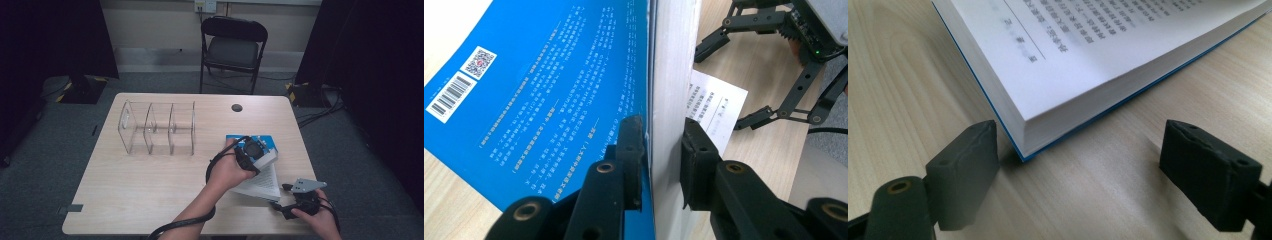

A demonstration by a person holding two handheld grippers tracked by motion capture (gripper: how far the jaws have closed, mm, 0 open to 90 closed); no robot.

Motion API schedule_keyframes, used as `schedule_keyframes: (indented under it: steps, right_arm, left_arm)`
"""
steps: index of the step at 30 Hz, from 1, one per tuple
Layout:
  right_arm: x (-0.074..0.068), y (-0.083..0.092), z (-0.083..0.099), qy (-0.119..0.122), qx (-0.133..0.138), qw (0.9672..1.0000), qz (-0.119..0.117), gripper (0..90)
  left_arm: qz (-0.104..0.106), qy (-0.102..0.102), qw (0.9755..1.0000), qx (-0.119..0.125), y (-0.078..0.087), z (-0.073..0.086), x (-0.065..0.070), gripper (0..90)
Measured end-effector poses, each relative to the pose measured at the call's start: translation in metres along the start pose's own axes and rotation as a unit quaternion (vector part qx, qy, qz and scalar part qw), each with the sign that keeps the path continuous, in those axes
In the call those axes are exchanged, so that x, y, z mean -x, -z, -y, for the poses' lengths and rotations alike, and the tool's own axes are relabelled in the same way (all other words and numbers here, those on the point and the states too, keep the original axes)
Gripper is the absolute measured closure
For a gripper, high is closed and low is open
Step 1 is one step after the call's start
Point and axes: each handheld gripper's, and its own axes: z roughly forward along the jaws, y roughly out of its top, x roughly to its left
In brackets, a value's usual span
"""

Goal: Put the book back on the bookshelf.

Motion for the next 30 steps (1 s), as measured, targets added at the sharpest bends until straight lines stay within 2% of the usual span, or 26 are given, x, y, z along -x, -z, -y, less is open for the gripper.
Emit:
schedule_keyframes:
  steps: [8, 13, 18, 21, 27, 30]
  right_arm:
    - [-0.0001, -0.0004, -0.0003, 0.000, 0.000, 1.0000, 0.001, 14.6]
    - [-0.0007, -0.0012, -0.0008, -0.004, 0.001, 0.9999, 0.010, 14.3]
    - [-0.0015, -0.0036, -0.0029, -0.020, 0.001, 0.9995, 0.024, 14.6]
    - [-0.0014, -0.0046, -0.0040, -0.027, 0.001, 0.9990, 0.034, 14.5]
    - [-0.0008, -0.0035, -0.0033, -0.035, 0.004, 0.9989, 0.032, 15.8]
    - [0.0016, -0.0007, -0.0016, -0.060, 0.013, 0.9979, 0.021, 16.4]
  left_arm:
    - [0.001, 0.010, 0.9999, -0.003, 0.0032, -0.0042, -0.0013, 74.5]
    - [0.003, 0.014, 0.9999, -0.002, 0.0052, -0.0058, -0.0027, 74.7]
    - [0.003, 0.015, 0.9999, -0.005, 0.0056, -0.0071, -0.0027, 74.7]
    - [-0.004, 0.014, 0.9999, -0.009, 0.0060, -0.0082, -0.0015, 74.8]
    - [0.003, 0.012, 0.9999, -0.008, 0.0053, -0.0062, -0.0021, 74.7]
    - [0.003, 0.012, 0.9999, -0.008, 0.0052, -0.0065, -0.0016, 74.6]
